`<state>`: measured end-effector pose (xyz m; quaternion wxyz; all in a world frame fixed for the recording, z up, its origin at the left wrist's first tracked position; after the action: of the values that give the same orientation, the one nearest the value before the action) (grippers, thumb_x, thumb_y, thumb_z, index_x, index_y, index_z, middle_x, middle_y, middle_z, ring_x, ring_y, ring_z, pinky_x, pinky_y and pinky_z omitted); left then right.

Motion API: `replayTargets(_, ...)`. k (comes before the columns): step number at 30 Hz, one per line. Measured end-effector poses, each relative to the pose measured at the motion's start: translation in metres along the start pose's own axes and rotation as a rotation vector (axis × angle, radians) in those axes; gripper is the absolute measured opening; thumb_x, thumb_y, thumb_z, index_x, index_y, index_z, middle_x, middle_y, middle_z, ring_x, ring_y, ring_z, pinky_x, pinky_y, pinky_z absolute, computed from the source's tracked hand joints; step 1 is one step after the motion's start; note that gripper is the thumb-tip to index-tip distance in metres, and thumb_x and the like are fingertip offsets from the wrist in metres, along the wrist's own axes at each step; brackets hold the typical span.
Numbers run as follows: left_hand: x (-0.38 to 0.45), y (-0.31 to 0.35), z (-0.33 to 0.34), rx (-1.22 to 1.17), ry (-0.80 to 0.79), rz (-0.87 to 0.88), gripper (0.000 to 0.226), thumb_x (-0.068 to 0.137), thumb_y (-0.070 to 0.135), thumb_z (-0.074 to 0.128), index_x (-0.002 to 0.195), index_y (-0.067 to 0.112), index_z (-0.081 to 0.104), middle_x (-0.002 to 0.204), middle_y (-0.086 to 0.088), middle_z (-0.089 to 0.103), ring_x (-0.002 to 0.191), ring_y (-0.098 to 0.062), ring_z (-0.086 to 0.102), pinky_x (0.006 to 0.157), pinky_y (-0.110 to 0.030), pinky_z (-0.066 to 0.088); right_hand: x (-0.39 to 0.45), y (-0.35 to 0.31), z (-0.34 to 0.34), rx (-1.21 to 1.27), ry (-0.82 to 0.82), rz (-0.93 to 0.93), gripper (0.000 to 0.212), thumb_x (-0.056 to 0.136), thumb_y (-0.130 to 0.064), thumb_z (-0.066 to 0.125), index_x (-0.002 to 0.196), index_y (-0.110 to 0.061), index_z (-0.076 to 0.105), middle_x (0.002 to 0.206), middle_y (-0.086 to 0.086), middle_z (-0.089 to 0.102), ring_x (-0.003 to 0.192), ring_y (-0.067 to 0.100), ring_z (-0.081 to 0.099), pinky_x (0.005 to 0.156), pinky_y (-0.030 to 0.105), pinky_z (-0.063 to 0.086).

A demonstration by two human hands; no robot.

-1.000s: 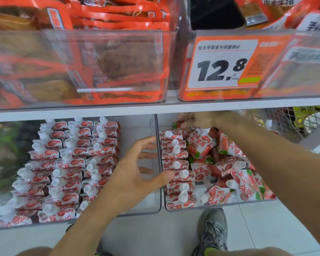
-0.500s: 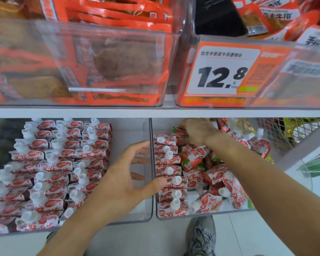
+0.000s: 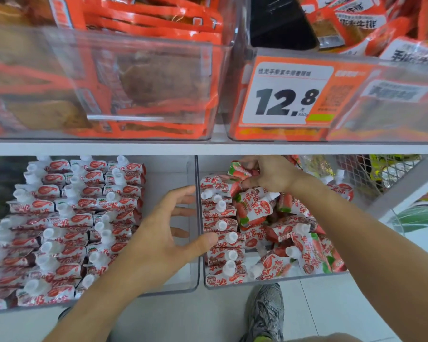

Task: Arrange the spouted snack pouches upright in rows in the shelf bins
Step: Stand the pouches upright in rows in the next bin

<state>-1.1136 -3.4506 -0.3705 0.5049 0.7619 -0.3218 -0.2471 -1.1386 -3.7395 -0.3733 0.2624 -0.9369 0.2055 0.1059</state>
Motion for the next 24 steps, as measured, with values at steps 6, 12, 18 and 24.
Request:
replayTargets(6,0.0,0.0,0.001,0.001,0.006,0.0,0.082,0.062,0.062,0.075,0.134,0.05,0.039,0.126,0.031,0.051,0.116,0.009,0.05,0.088,-0.027,0.054,-0.017,-0.001,-0.001,-0.157,0.294,-0.065,0.021,0.086,-0.012,0.065,0.107,-0.012,0.061,0.098,0.004,0.064,0.099,0.022,0.062,0.074,0.025,0.044)
replayTargets(12,-0.002,0.002,0.001,0.014,0.005,0.001,0.082,0.062,0.059,0.074,0.135,0.049,0.037,0.126,0.031,0.049,0.116,0.01,0.049,0.085,-0.023,0.053,-0.021,-0.009,0.003,0.081,0.521,-0.074,0.019,0.088,-0.024,0.066,0.098,-0.007,0.067,0.09,0.006,0.071,0.088,0.019,0.065,0.078,0.026,0.05)
replayTargets(18,-0.002,0.004,0.001,0.013,0.012,0.011,0.079,0.065,0.055,0.074,0.135,0.048,0.037,0.124,0.033,0.048,0.114,0.013,0.048,0.082,-0.014,0.051,-0.007,-0.027,0.016,0.311,0.224,-0.005,0.046,0.082,-0.031,0.078,0.122,-0.016,0.062,0.119,-0.001,0.067,0.112,0.017,0.061,0.093,0.025,0.047)
replayTargets(24,-0.002,0.005,0.0,0.006,0.011,0.012,0.079,0.065,0.054,0.074,0.135,0.045,0.039,0.125,0.029,0.05,0.114,0.012,0.049,0.085,-0.014,0.051,-0.004,-0.028,0.014,0.143,0.35,0.015,0.048,0.084,-0.054,0.066,0.093,-0.006,0.067,0.079,0.005,0.069,0.083,0.024,0.068,0.083,0.042,0.058)
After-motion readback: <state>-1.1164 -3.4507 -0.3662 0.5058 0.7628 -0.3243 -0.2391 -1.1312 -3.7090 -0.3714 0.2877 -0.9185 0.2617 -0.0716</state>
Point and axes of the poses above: each hand's wrist, its own x-axis towards the middle knuckle, its own z-axis out of the palm, y = z × x, the point moved 1 cm from there along x, towards the middle knuckle
